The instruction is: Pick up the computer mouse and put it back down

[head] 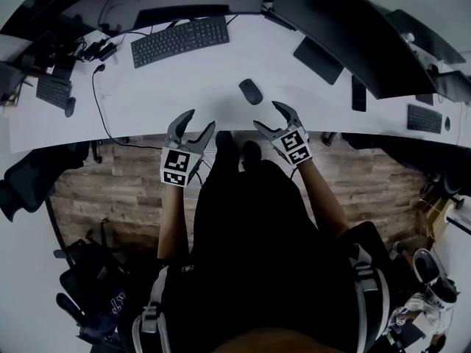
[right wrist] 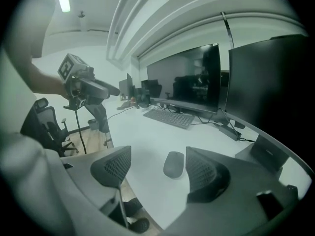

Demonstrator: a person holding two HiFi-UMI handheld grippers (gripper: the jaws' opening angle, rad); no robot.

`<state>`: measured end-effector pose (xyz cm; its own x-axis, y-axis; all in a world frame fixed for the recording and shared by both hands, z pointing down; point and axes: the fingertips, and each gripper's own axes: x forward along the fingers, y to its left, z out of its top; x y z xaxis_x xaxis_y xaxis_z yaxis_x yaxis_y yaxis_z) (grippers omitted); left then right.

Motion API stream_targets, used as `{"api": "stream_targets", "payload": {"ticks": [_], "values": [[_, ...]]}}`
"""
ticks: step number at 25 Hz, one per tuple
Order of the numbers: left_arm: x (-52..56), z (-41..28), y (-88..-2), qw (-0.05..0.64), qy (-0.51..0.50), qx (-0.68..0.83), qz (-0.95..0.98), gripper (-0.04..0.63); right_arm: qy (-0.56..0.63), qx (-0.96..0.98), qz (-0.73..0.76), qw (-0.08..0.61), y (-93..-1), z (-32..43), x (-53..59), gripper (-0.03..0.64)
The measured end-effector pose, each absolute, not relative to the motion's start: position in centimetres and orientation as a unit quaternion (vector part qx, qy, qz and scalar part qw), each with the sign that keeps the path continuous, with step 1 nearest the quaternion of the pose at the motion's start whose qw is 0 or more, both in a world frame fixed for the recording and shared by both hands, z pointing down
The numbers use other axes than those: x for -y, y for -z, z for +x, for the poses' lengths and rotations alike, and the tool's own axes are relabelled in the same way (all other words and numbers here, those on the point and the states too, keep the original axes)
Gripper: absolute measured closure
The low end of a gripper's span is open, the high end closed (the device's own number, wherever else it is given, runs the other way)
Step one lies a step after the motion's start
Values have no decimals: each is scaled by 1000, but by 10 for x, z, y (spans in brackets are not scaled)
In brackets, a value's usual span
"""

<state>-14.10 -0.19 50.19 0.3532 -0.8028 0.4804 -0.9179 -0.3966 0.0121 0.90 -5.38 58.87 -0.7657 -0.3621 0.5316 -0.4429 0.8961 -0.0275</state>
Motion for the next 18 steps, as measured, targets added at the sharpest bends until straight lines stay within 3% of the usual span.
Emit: {"api": "stream_targets", "payload": {"ticks": [18], "values": [[55, -189, -521, 126, -195, 446, 865, 339, -101, 910, 296, 273, -606, -33, 81, 262]]}}
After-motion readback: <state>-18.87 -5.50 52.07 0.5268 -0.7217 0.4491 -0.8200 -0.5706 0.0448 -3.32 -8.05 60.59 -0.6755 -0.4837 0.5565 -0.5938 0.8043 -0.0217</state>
